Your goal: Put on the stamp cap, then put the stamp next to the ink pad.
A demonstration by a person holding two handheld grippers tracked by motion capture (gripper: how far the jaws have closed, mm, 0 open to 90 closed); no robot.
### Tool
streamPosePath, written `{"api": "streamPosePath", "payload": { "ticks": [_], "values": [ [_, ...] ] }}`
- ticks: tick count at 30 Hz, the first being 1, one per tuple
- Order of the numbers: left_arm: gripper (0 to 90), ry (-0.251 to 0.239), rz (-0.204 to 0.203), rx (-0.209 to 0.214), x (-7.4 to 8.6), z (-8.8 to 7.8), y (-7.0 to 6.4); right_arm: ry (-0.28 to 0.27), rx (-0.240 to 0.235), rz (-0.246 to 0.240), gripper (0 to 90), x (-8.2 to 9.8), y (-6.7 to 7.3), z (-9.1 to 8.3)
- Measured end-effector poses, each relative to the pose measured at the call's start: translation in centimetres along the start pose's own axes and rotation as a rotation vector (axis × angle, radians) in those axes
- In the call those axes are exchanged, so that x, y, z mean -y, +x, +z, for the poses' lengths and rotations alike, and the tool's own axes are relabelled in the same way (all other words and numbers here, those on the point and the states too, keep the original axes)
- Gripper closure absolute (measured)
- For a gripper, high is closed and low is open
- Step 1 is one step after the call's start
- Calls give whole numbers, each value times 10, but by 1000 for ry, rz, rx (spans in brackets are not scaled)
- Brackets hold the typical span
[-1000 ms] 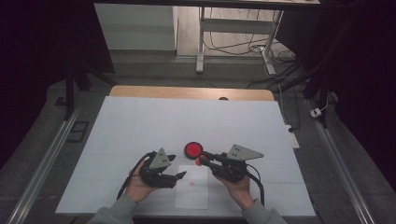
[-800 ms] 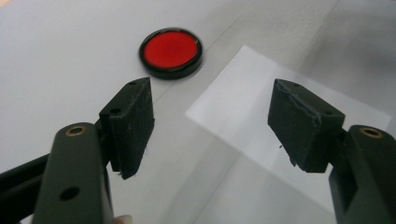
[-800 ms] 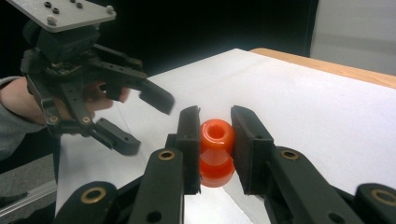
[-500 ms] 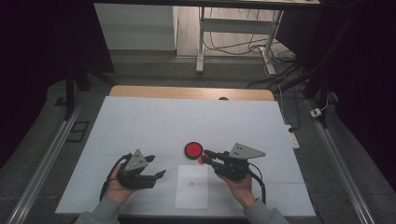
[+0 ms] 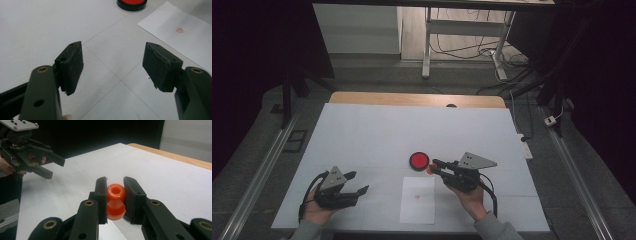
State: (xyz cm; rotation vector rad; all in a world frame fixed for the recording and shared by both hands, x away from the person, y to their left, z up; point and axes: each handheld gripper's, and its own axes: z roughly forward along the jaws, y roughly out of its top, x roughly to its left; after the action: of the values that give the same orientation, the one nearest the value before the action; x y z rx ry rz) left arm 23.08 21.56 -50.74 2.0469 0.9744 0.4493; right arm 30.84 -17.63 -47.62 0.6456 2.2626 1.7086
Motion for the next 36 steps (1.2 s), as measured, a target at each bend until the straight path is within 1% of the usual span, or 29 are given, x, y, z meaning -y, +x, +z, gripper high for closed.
{"api": "streamPosePath", "payload": {
  "ticks": [6,10,20,26,30,32,36],
  "values": [
    [329,1,9,10,-1,2,0,8,10,-13,727,0,-1,0],
    [329,-1,3,14,-1,2,0,14,19,-19,727,-1,-1,0],
    [318,1,4,13,-2,3,0,21,58,-13,727,-1,-7,-2],
    [313,11,1,19,-1,5,0,33,98,-3,726,0,-18,1],
    [306,19,4,21,-1,6,0,50,127,-11,727,0,-25,5],
    [304,24,5,25,-1,7,0,64,148,-21,726,1,-29,9],
    [302,28,4,27,0,8,0,103,184,-23,726,4,-37,17]
  ]
}}
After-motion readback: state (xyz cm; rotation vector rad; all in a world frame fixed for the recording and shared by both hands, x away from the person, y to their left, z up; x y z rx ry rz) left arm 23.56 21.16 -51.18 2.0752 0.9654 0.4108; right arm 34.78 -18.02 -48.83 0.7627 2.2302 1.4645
